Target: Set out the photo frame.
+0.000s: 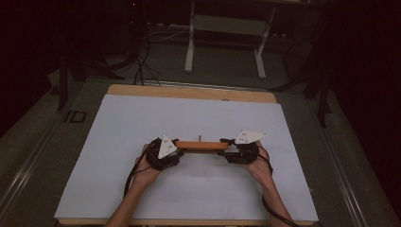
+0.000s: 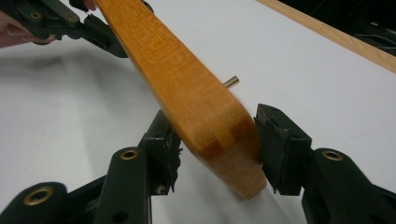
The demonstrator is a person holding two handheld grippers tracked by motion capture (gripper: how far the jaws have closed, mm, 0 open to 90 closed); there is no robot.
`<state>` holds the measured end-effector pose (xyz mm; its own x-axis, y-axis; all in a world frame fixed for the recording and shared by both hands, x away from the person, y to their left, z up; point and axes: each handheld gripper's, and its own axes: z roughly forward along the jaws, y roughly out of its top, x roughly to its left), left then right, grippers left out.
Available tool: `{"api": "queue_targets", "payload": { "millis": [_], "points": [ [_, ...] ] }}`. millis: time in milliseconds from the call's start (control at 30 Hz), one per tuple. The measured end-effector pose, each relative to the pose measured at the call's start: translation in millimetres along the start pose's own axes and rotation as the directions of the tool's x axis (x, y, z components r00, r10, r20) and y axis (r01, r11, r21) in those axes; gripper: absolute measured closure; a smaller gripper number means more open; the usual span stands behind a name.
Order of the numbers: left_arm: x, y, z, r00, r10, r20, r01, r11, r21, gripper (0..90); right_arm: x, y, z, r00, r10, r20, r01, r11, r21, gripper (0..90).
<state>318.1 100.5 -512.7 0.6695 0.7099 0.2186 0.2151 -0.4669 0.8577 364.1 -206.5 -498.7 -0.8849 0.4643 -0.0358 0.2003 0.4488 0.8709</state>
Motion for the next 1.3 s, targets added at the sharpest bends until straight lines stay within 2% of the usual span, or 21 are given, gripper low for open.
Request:
{"api": "queue_targets", "payload": {
  "millis": [33, 67, 100, 133, 300, 400, 600, 633, 733, 933, 1067, 1100, 1133, 1300],
  "points": [
    [1.7, 0.0, -1.4, 0.9999, -0.007, -0.014, 0.007, 1.0, 0.0, 56.9, -0.2, -0.2, -0.3, 1.0, 0.004, 0.004, -0.004, 1.0, -0.005, 52.8],
    [4.6, -0.5, -2.5, 0.9994, -0.033, -0.013, 0.033, 0.9994, -0.008, 59.5, -0.6, -0.3, -0.8, 0.9999, 0.009, 0.004, -0.009, 1.0, -0.009, 54.2],
    [8.2, -1.6, -3.2, 0.9982, -0.059, 0.006, 0.059, 0.998, -0.019, 61.1, -1.2, -0.6, -1.5, 0.9998, 0.019, 0.0, -0.019, 1.0, -0.017, 55.0],
    [10.3, -2.7, -3.6, 0.9975, -0.067, 0.02, 0.068, 0.9974, -0.022, 61.6, -2.0, -1.2, -1.7, 0.9996, 0.027, -0.006, -0.027, 0.999, -0.025, 55.0],
    [11.0, -3.1, -3.3, 0.9975, -0.067, 0.025, 0.067, 0.9974, -0.025, 61.4, -2.6, -1.9, -1.6, 0.9998, 0.02, -0.007, -0.02, 0.999, -0.029, 55.2],
    [12.1, -3.2, -1.6, 0.996, -0.076, 0.046, 0.078, 0.9964, -0.034, 59.1, -2.8, -2.1, -1.7, 0.9998, 0.014, -0.012, -0.014, 0.999, -0.029, 55.4],
    [12.3, 0.6, 4.7, 0.9955, -0.065, 0.069, 0.067, 0.9972, -0.032, 50.9, -3.5, -2.2, -1.6, 0.9998, 0.019, -0.012, -0.019, 0.999, -0.029, 55.6],
    [12.5, 1.8, 7.2, 0.9942, -0.067, 0.085, 0.07, 0.9969, -0.036, 47.9, -3.8, -2.3, -1.7, 0.9997, 0.017, -0.015, -0.017, 0.999, -0.03, 55.7],
    [12.2, 2.7, 9.9, 0.9927, -0.072, 0.098, 0.076, 0.9964, -0.039, 43.1, -4.0, -2.8, -1.9, 0.9997, 0.014, -0.02, -0.014, 0.999, -0.032, 56.1],
    [14.4, 2.9, 14.2, 0.9908, -0.076, 0.113, 0.082, 0.9952, -0.054, 40.8, -3.8, -3.4, -3.0, 0.9996, -0.002, -0.03, 0.001, 1.0, -0.031, 57.2],
    [12.0, 6.8, 18.5, 0.9876, -0.064, 0.144, 0.073, 0.9959, -0.055, 38.8, -3.1, -3.2, -3.6, 0.9989, -0.022, -0.041, 0.021, 1.0, -0.022, 57.1],
    [12.0, 6.8, 18.5, 0.9876, -0.064, 0.144, 0.073, 0.9959, -0.055, 38.5, -3.1, -3.2, -3.6, 0.9989, -0.022, -0.041, 0.021, 1.0, -0.022, 57.1],
    [9.8, 7.9, 20.2, 0.9902, -0.052, 0.13, 0.059, 0.997, -0.05, 38.5, -3.1, -3.2, -3.7, 0.9989, -0.023, -0.041, 0.022, 1.0, -0.02, 57.1],
    [9.6, 8.2, 18.8, 0.9911, -0.037, 0.128, 0.042, 0.9981, -0.044, 44.0, -7.6, -5.3, -5.2, 0.9995, 0.023, -0.023, -0.024, 0.999, -0.036, 54.8]
  ]
}}
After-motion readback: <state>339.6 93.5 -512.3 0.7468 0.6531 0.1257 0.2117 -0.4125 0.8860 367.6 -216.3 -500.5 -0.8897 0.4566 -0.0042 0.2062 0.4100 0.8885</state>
